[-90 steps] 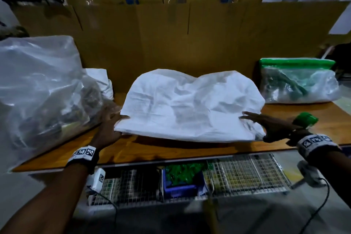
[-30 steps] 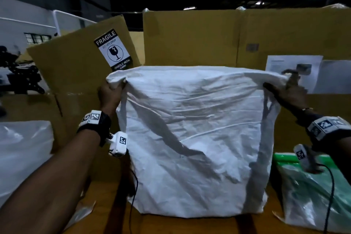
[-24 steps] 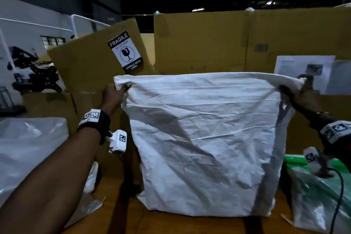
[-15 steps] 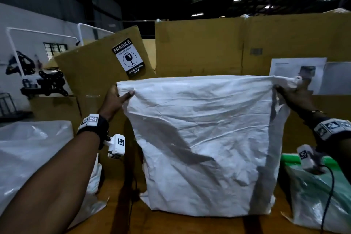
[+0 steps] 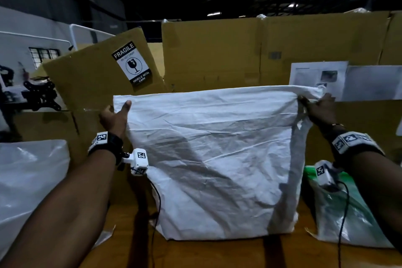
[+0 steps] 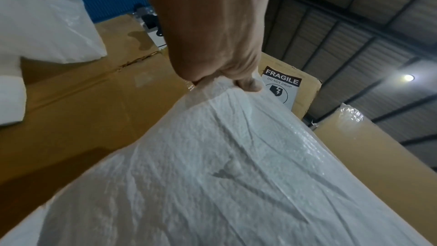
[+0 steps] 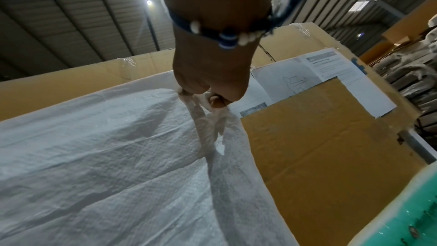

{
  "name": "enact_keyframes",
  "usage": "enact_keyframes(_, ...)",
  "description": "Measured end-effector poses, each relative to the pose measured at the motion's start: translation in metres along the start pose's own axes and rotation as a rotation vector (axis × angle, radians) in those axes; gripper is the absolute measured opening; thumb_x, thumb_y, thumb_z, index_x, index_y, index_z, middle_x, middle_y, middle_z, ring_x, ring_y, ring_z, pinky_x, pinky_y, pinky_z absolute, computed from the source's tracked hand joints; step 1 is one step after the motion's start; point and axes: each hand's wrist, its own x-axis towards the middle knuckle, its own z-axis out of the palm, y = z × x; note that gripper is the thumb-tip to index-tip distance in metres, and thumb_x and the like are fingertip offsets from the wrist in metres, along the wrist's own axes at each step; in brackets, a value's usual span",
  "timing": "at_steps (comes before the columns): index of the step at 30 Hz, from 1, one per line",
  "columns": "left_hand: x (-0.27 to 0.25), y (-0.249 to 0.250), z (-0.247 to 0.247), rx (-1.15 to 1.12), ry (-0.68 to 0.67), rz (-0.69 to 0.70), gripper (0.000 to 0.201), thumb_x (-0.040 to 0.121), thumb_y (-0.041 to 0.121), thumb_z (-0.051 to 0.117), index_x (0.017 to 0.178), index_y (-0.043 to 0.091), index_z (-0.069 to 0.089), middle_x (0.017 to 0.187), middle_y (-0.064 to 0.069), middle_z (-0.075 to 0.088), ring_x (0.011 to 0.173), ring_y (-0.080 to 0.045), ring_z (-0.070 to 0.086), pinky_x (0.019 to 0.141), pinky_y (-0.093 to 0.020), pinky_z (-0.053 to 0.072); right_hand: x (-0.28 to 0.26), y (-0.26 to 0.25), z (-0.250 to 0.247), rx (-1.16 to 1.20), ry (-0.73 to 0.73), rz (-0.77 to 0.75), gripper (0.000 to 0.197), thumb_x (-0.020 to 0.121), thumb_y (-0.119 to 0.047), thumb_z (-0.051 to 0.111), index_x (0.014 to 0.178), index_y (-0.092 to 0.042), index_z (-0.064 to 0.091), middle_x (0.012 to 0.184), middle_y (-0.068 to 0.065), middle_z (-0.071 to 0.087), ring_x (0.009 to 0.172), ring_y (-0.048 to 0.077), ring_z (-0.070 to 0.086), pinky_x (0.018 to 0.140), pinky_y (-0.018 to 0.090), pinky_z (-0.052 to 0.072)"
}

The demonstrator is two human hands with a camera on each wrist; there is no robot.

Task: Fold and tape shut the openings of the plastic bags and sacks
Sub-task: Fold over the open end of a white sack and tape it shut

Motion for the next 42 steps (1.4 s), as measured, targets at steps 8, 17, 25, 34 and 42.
enact_keyframes(8,-0.026,0.001,-0.005,-0.023,-0.346,-0.076,0.036,0.086,0.026,0.085,0.113,0.006,0.072,0.086,0.013,0.078,0.079,-0.002,0.072,0.072,-0.024,0.058,0.007,0.016,-0.007,0.077,-0.038,-0.076,0.063,0.097,-0.041,0.074,0.131,0.008,0.053,0.123,0.016,0.065,0.110,0.027,0.063,0.052,0.014,0.042)
enact_keyframes(17,-0.028,0.048,0.005,-0.171,-0.188,0.176,0.035,0.099,0.026,0.073,0.127,0.006,0.065,0.119,0.001,0.072,0.097,0.001,0.070,0.087,-0.023,0.058,0.001,0.001,-0.011,0.370,0.000,-0.082,0.059,0.095,-0.031,0.078,0.138,-0.001,0.049,0.128,0.012,0.066,0.107,0.015,0.068,0.081,0.021,0.059)
enact_keyframes(25,-0.040,-0.002,-0.079,0.009,-0.553,0.034,0.031,0.082,0.020,0.084,0.107,0.010,0.067,0.077,0.018,0.073,0.065,0.008,0.063,0.065,-0.009,0.053,-0.075,0.041,-0.062,0.070,-0.166,-0.094,0.027,0.087,-0.011,0.083,0.106,-0.025,0.069,0.110,0.009,0.068,0.079,-0.008,0.067,0.074,0.015,0.055)
enact_keyframes(34,-0.067,0.031,-0.135,0.501,-0.892,0.225,0.021,0.070,0.024,0.097,0.086,0.026,0.084,0.090,0.007,0.079,0.081,0.005,0.068,0.076,-0.014,0.051,-0.167,0.027,-0.091,-0.792,-0.505,-0.683,0.063,0.068,-0.010,0.090,0.127,-0.009,0.069,0.130,0.018,0.069,0.099,0.040,0.071,0.080,0.044,0.059)
enact_keyframes(42,-0.134,-0.015,-0.158,1.105,-1.439,0.576,0.078,0.053,0.029,0.074,0.118,0.060,0.043,0.137,-0.003,0.051,0.111,-0.033,0.060,0.086,-0.043,0.055,-0.276,0.035,-0.068,-0.752,-0.829,-0.666,0.036,0.054,-0.016,0.068,0.089,-0.015,0.057,0.162,0.018,0.037,0.144,0.040,0.044,0.101,0.046,0.050)
